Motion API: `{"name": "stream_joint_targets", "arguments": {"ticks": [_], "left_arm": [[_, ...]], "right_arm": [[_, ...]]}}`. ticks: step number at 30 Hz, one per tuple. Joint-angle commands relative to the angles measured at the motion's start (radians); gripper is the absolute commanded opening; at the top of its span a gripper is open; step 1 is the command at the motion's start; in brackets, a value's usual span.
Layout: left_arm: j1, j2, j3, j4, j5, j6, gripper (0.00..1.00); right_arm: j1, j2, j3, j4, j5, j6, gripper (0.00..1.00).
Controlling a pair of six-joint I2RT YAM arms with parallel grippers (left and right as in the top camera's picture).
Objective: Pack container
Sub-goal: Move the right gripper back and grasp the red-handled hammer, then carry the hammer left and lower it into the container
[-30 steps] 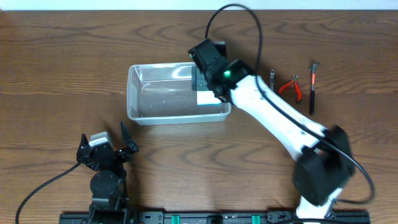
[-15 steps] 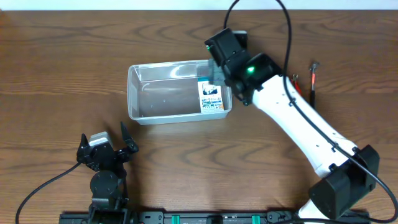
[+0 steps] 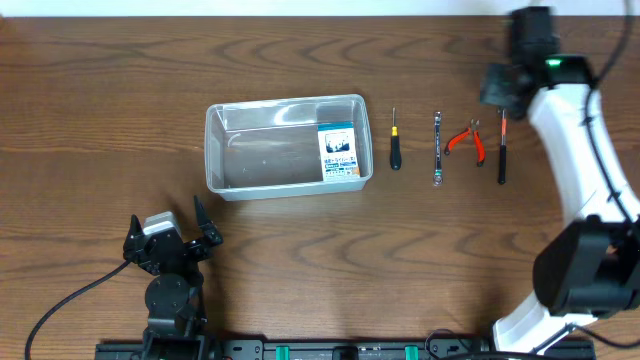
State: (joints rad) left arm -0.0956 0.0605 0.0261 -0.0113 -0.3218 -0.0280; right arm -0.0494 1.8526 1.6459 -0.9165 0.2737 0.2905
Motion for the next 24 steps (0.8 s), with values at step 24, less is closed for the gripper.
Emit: {"name": "stream_joint_targets", "arguments": {"ticks": [24], "left_arm": [[-0.003,-0.004,-0.022,-0.030,-0.019,0.002,0.98]], "right_arm": [[-0.114,0.369,-0.016,0.119,-0.214,-0.064,0.54]]}}
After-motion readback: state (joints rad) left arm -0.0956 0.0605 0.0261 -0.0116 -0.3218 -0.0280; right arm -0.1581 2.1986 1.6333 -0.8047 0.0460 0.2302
